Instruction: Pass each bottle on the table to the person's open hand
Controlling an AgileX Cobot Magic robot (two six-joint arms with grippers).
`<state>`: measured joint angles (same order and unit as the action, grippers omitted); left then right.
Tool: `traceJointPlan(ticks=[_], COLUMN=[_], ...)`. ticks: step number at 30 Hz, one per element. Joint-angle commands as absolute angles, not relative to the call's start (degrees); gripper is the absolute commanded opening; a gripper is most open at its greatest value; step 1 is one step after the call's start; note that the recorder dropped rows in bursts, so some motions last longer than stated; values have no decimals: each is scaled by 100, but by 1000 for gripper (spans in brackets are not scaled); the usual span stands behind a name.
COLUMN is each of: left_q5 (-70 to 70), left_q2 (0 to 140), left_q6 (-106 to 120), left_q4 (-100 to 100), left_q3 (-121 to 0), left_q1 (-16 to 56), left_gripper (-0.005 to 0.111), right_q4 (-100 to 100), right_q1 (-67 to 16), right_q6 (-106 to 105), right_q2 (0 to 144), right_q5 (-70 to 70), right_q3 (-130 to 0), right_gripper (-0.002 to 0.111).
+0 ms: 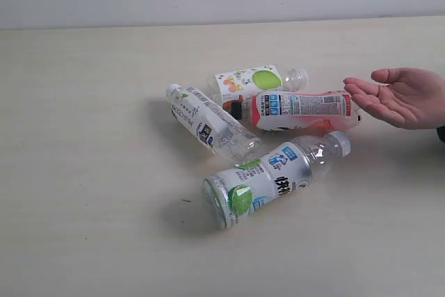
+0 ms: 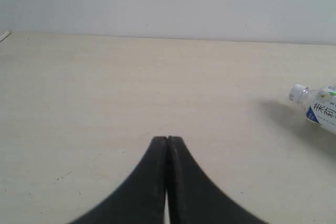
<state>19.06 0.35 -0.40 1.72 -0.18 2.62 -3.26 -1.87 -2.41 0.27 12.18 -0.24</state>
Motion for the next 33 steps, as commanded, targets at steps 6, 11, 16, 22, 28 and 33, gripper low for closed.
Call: traceJointPlan(ticks=[6, 11, 16, 22, 28, 33], left_q5=[1871, 1871, 1487, 258, -787, -1013], left_q2=[0, 0, 0, 0, 0, 0], left_q6=[0, 0, 0, -819, -1016, -1849], left_q4=[210, 210, 127, 2025, 2774, 2279], left_q3=[0, 0, 0, 0, 0, -173], left_q1=[336, 336, 329, 339, 339, 339], left_gripper=[1, 1, 1, 1, 1, 1], right_q4=[-291, -291, -291, -291, -291, -291], right_q1=[-142, -142, -142, -142, -142, -142], right_q6=[-290, -290, -290, -290, -290, -290], right_q2=[0, 0, 0, 0, 0, 0], right_q5=[1153, 1153, 1153, 1153, 1153, 1153], right_q3=[0, 0, 0, 0, 0, 0], right_gripper=[0, 0, 0, 0, 0, 0])
